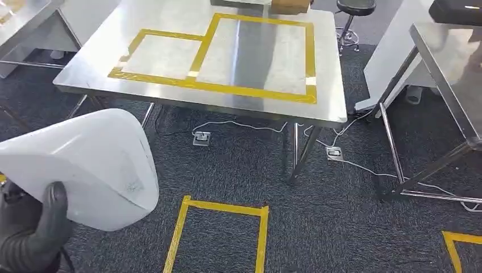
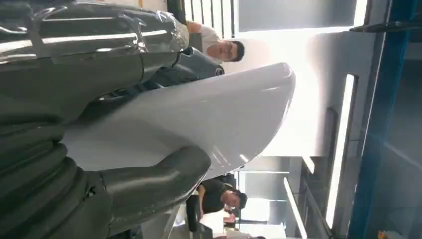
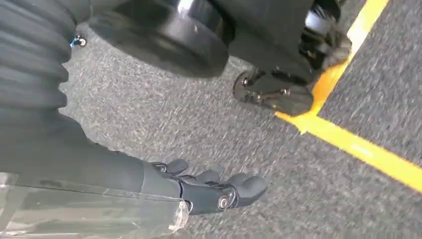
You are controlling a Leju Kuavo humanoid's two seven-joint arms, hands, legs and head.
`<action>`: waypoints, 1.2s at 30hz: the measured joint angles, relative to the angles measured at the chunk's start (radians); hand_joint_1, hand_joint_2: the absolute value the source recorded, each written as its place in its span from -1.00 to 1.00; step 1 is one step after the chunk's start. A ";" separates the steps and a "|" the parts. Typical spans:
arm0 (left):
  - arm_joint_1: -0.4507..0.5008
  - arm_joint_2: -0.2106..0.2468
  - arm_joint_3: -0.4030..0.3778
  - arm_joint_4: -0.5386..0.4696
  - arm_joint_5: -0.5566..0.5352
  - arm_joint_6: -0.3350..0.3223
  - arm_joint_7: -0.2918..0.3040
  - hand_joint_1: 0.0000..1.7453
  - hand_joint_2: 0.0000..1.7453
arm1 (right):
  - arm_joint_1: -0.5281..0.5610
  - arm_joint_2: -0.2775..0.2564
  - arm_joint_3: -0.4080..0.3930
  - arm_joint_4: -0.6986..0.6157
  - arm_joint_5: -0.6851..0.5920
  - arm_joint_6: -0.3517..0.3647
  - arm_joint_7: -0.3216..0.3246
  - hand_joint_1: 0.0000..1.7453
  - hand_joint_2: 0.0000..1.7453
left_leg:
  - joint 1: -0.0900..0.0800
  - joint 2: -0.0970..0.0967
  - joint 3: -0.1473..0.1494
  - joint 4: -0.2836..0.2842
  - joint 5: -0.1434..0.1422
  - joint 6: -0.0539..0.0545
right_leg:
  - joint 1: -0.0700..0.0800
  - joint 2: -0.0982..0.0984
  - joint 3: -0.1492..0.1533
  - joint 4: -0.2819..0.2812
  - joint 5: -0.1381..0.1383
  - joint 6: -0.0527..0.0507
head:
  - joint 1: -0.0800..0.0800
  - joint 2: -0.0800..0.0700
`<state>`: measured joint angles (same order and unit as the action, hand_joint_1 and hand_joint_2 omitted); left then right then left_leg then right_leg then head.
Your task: Take the parts from the cabinet and place them on the table.
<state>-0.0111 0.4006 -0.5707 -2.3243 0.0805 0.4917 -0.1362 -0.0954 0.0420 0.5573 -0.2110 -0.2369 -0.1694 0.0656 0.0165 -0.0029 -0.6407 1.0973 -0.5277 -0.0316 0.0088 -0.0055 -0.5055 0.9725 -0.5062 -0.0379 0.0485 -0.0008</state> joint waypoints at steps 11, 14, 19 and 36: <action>0.002 0.000 -0.001 0.000 0.000 0.000 0.001 1.00 1.00 | 0.002 0.005 0.000 0.000 -0.003 0.000 0.000 -1.00 1.00 | 0.007 0.011 0.055 -0.038 0.009 0.001 | -0.006 -0.001 -0.028 0.051 -0.017 0.039 | -0.048 0.000; 0.000 0.000 0.000 -0.001 -0.008 0.001 0.009 1.00 1.00 | 0.004 0.005 0.000 0.000 -0.005 0.000 0.000 -1.00 1.00 | 0.010 0.009 0.053 -0.043 0.017 0.021 | -0.009 0.000 -0.032 0.059 -0.030 0.052 | -0.046 0.000; -0.001 0.000 0.004 -0.011 -0.024 0.005 0.033 1.00 1.00 | 0.006 0.006 0.000 0.000 -0.010 0.000 -0.003 -1.00 1.00 | 0.007 0.008 0.046 -0.042 0.021 0.031 | -0.012 0.000 -0.156 0.353 -0.170 0.064 | -0.012 0.000; -0.035 0.016 0.031 -0.041 -0.045 -0.016 0.084 1.00 1.00 | 0.001 0.007 0.004 0.000 -0.026 0.000 -0.017 -1.00 1.00 | 0.003 0.003 -0.049 0.173 -0.060 -0.014 | -0.002 -0.001 -0.019 0.016 0.006 0.007 | -0.036 0.000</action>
<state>-0.0464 0.4165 -0.5394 -2.3655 0.0359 0.4761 -0.0519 -0.0942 0.0492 0.5612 -0.2106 -0.2632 -0.1690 0.0488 0.0191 0.0001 -0.6900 1.2702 -0.5881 -0.0460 0.0065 -0.0064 -0.5241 0.9882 -0.5006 -0.0313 0.0122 -0.0008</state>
